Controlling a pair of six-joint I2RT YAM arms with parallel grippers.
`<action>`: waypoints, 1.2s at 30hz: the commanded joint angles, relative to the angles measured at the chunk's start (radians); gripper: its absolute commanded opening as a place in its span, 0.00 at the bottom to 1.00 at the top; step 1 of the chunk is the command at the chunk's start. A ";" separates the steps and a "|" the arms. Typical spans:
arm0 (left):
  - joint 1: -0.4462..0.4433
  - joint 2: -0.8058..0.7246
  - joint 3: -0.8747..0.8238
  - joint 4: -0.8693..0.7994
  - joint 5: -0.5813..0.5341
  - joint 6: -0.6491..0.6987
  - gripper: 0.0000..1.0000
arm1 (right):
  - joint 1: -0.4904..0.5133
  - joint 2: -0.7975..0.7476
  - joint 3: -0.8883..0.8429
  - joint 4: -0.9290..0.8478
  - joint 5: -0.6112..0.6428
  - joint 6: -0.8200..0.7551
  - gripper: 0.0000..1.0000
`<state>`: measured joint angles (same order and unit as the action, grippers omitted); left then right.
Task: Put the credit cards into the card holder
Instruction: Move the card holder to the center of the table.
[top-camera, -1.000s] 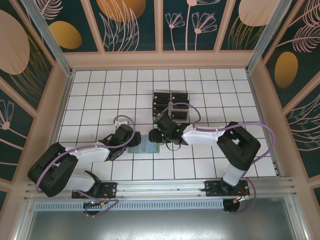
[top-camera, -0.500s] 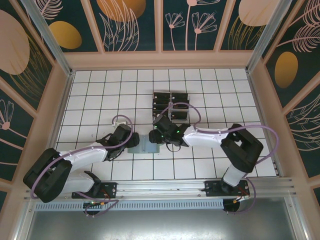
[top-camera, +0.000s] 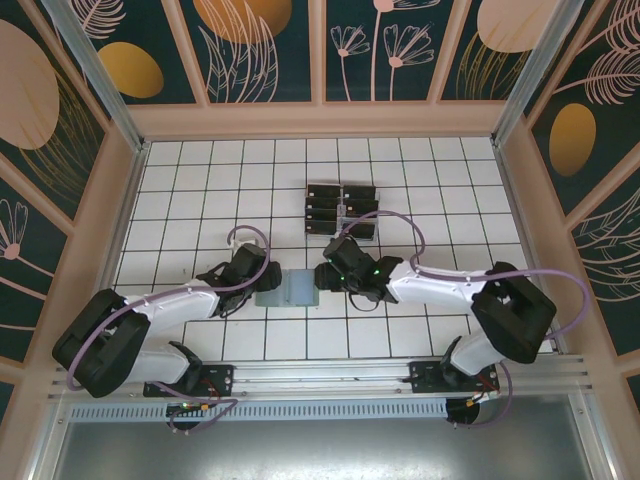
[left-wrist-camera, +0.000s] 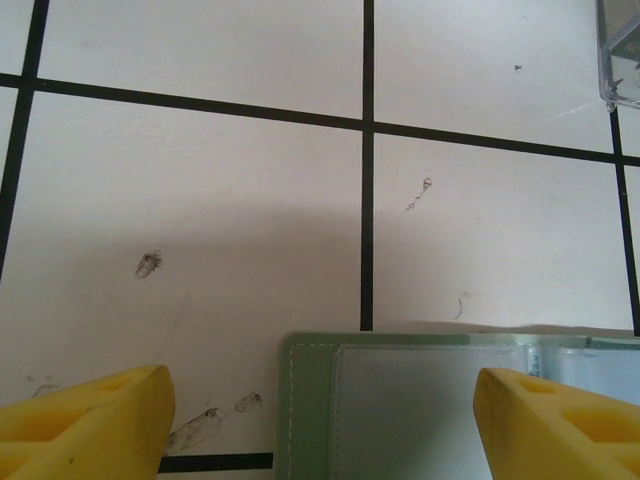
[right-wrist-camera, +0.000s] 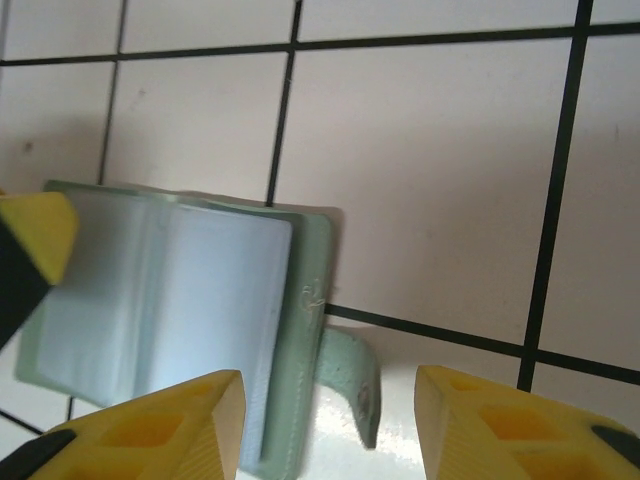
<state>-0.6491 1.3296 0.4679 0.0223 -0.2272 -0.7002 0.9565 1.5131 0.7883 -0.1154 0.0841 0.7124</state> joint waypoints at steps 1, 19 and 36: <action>0.002 0.007 0.020 -0.018 0.004 -0.004 0.78 | -0.018 0.043 -0.006 0.050 0.000 0.006 0.47; 0.000 -0.003 0.021 0.012 0.048 0.001 0.78 | -0.197 -0.112 -0.161 0.081 -0.043 -0.033 0.00; -0.106 0.035 0.046 0.023 0.034 -0.031 0.77 | -0.183 -0.230 -0.054 -0.017 -0.047 -0.085 0.40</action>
<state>-0.7322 1.3453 0.4904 0.0483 -0.1635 -0.7094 0.7551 1.2888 0.6750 -0.1013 0.0288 0.6624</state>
